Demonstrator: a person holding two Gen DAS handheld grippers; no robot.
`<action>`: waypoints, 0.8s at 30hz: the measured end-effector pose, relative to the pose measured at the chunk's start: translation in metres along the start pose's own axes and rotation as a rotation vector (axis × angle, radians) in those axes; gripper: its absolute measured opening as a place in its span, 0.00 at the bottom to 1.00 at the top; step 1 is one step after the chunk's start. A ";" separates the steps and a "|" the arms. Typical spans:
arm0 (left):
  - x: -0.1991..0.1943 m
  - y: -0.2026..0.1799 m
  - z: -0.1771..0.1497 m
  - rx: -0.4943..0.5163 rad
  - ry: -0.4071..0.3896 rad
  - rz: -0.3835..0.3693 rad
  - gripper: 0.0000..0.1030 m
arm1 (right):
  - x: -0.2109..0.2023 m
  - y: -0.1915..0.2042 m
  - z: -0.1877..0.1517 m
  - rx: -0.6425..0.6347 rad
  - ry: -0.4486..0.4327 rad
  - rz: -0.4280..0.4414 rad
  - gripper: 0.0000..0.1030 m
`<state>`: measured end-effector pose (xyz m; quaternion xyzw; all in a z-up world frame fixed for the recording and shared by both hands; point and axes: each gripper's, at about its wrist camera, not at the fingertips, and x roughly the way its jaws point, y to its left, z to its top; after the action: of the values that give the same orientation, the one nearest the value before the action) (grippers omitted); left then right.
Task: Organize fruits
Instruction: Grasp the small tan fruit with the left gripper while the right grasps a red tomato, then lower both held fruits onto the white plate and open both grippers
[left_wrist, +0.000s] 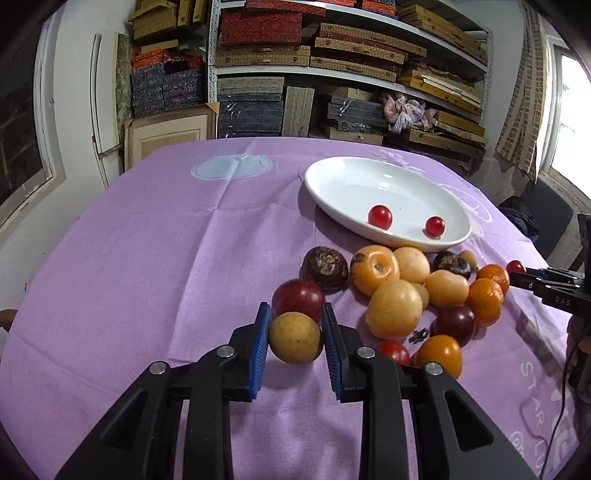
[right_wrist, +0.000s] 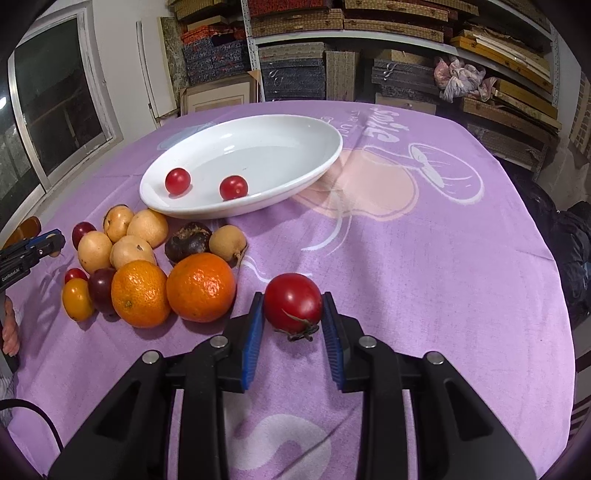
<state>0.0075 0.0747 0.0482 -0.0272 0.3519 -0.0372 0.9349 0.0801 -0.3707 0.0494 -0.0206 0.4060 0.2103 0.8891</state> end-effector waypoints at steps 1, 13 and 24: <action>0.000 -0.002 0.009 -0.005 0.002 -0.012 0.27 | -0.004 0.000 0.004 0.006 -0.013 0.009 0.29; 0.097 -0.061 0.109 0.009 0.059 -0.033 0.27 | 0.029 0.042 0.117 -0.052 -0.085 0.037 0.29; 0.140 -0.054 0.104 -0.013 0.120 -0.037 0.31 | 0.098 0.026 0.116 -0.018 0.011 0.048 0.30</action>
<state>0.1783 0.0112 0.0382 -0.0378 0.4071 -0.0538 0.9110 0.2092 -0.2879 0.0590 -0.0202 0.4092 0.2350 0.8814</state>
